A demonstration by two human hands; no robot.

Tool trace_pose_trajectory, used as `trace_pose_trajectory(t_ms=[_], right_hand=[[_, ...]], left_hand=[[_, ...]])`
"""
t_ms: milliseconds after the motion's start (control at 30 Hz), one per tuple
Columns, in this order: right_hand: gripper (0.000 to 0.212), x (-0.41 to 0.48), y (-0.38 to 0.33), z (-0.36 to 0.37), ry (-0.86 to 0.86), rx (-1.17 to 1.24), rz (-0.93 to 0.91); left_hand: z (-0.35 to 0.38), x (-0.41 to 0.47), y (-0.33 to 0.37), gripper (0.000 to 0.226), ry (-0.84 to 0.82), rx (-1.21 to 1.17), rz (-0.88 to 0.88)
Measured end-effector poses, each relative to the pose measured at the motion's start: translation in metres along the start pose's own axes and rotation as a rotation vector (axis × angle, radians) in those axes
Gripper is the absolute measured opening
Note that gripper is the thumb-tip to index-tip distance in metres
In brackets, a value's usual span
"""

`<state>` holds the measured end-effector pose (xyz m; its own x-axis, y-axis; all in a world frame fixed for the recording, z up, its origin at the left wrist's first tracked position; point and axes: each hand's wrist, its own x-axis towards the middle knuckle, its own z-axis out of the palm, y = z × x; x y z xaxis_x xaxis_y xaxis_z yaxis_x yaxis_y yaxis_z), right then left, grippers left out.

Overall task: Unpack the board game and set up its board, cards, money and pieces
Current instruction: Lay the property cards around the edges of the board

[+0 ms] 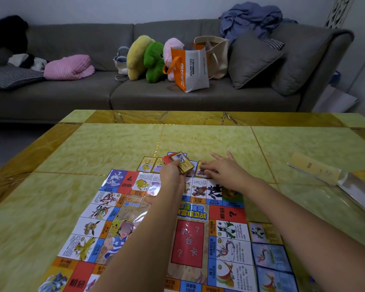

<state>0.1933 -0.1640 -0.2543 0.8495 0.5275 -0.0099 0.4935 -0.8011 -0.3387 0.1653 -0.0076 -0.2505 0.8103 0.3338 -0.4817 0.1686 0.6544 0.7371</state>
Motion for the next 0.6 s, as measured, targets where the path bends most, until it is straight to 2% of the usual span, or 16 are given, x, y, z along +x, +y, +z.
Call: trace_pose_trajectory(t_ms=[400, 600], right_hand=[[0.036, -0.004, -0.002, -0.006, -0.036, -0.012, -0.013], [0.035, -0.009, -0.010, -0.011, 0.148, 0.137, -0.009]], left_hand=[[0.003, -0.005, -0.001, 0.017, 0.015, -0.008, -0.012], [0.004, -0.018, 0.018, 0.017, -0.045, -0.071, 0.013]])
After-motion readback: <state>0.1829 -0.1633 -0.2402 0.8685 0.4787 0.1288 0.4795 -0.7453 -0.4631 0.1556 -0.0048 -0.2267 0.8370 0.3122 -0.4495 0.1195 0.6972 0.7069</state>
